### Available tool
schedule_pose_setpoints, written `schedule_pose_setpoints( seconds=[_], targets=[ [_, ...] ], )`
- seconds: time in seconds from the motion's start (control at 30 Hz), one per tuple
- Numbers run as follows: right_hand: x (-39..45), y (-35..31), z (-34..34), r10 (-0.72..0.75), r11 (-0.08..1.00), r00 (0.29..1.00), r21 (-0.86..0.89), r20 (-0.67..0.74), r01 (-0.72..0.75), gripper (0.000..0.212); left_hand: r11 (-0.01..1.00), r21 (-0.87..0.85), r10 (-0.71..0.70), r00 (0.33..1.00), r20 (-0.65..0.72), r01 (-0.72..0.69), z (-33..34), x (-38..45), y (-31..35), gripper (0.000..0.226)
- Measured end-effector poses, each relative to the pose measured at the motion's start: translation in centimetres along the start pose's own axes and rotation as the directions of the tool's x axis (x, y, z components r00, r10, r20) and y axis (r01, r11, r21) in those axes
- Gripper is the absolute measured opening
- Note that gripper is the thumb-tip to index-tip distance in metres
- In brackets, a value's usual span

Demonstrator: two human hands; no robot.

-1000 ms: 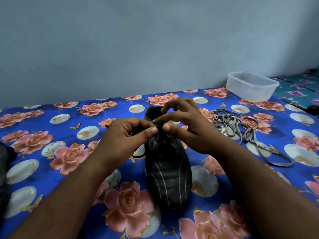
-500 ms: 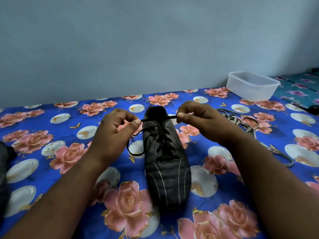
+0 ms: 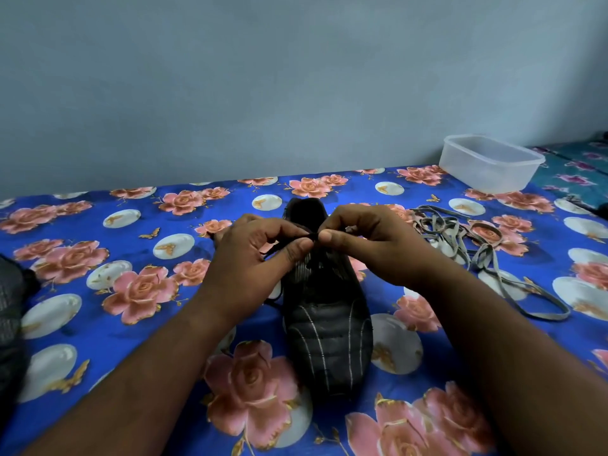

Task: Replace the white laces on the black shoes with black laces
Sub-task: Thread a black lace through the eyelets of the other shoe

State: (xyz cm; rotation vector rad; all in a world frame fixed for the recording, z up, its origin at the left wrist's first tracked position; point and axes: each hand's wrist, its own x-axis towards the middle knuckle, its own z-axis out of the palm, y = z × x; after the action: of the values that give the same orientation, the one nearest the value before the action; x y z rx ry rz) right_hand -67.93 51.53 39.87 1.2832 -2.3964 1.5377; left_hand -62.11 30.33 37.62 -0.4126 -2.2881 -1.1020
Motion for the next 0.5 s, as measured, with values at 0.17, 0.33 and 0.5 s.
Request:
schedule_pose_setpoints(
  seconds=[0.17,0.33,0.5],
  targets=[
    [0.2,0.9,-1.0,0.059,0.998,0.988,-0.023,-0.139,-0.063,0.011,0.962,-0.237,-0.150,0.987,-0.056,0.133,0.0,0.1,-0.3,0.008],
    [0.1,0.4,-0.3,0.069,0.997,0.991,-0.025,-0.116,-0.072,0.010,0.975,-0.181,-0.129,0.992,-0.010,0.125,0.6,-0.1,-0.1,0.031],
    [0.1,0.0,-0.3,0.091,0.996,0.990,0.027,-0.110,-0.089,0.008,0.994,-0.086,-0.077,0.995,-0.056,0.072,1.6,0.1,0.8,0.013]
  ],
)
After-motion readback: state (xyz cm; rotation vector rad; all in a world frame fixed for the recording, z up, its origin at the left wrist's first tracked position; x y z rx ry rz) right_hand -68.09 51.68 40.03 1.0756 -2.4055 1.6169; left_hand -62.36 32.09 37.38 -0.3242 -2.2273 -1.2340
